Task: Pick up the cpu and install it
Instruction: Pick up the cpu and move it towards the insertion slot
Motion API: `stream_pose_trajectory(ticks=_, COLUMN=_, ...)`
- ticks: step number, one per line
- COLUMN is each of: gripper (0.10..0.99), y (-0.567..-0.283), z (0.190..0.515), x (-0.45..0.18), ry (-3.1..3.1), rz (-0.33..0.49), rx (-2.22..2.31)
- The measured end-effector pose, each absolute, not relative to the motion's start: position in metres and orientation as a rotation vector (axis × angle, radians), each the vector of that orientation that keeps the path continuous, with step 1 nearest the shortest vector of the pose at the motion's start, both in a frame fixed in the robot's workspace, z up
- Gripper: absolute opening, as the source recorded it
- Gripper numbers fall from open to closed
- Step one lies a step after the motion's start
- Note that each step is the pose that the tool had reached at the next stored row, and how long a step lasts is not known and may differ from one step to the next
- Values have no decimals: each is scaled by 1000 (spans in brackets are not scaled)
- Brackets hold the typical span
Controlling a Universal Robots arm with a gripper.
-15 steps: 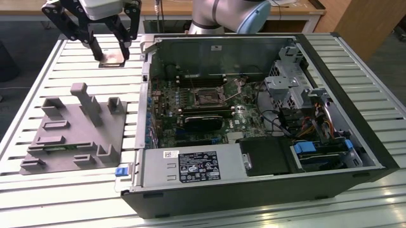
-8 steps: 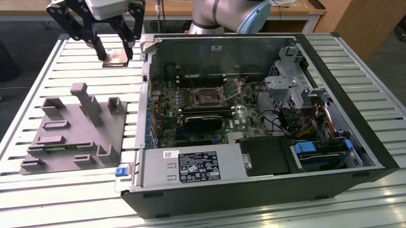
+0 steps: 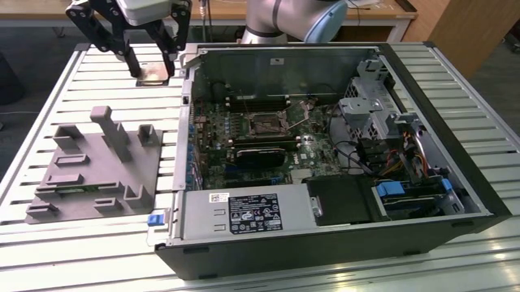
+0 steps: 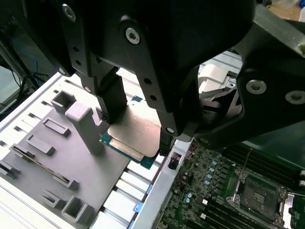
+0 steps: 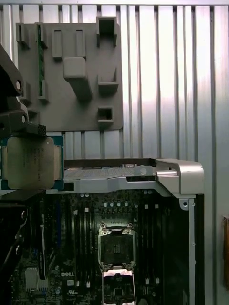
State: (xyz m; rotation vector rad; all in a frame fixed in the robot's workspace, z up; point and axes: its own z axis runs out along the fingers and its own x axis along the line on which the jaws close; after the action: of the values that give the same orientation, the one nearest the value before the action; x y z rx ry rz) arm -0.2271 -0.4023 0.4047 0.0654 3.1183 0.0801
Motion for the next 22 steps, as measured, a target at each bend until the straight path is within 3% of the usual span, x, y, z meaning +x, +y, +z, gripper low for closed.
stream_pose_trajectory(ticks=22, gripper=529, y=-400, z=404, x=-198, ry=3118, rz=80, rx=66)
